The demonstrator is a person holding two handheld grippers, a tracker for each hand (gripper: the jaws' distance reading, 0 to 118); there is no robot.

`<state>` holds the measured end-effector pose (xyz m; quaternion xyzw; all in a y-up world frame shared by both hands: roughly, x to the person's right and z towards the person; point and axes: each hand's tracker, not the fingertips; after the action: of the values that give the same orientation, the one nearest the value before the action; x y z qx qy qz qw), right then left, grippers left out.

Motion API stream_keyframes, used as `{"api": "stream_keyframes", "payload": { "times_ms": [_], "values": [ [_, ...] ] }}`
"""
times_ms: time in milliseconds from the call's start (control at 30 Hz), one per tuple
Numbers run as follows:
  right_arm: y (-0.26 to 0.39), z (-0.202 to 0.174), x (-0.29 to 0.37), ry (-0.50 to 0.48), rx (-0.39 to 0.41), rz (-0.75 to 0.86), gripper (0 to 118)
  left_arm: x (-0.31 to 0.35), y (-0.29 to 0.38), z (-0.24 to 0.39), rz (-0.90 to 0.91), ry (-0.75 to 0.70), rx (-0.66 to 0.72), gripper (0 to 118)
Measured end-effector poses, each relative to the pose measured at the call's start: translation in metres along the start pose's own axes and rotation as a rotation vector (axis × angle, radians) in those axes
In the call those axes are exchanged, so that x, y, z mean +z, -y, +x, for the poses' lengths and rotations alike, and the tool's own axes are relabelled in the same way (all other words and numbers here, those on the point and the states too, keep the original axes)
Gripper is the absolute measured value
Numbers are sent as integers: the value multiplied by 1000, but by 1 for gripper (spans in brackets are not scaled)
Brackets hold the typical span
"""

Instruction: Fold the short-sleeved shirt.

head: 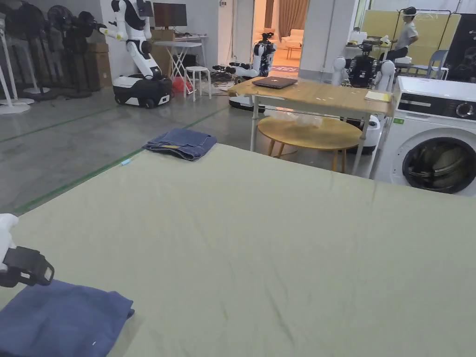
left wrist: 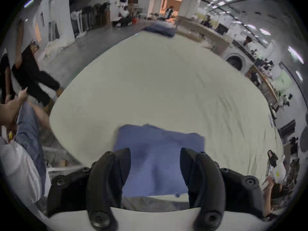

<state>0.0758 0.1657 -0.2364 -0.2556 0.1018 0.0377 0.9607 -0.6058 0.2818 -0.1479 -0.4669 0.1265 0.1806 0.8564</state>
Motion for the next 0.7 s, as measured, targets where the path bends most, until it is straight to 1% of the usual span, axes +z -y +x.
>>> {"api": "stream_keyframes", "payload": {
  "times_ms": [100,133,300,500,533,633,667,700],
  "values": [
    [0,1,-1,-1,-15,2,0,-11,22,48,42,77,-68,62],
    [0,2,-1,-2,-20,3,0,-25,19,47,72,107,-90,61],
    [-5,9,0,4,-35,10,0,-67,61,146,149,190,-184,61],
    [-17,24,2,33,-52,39,0,-89,98,263,346,185,-279,59],
    [-20,27,2,43,-59,47,0,-98,104,286,374,152,-303,58],
    [-27,34,5,60,-71,72,0,-102,118,326,472,122,-362,57],
    [-29,36,6,63,-80,87,0,-100,124,343,507,101,-370,53],
    [-32,38,9,68,-88,107,0,-99,128,352,547,106,-382,52]
  ]
}}
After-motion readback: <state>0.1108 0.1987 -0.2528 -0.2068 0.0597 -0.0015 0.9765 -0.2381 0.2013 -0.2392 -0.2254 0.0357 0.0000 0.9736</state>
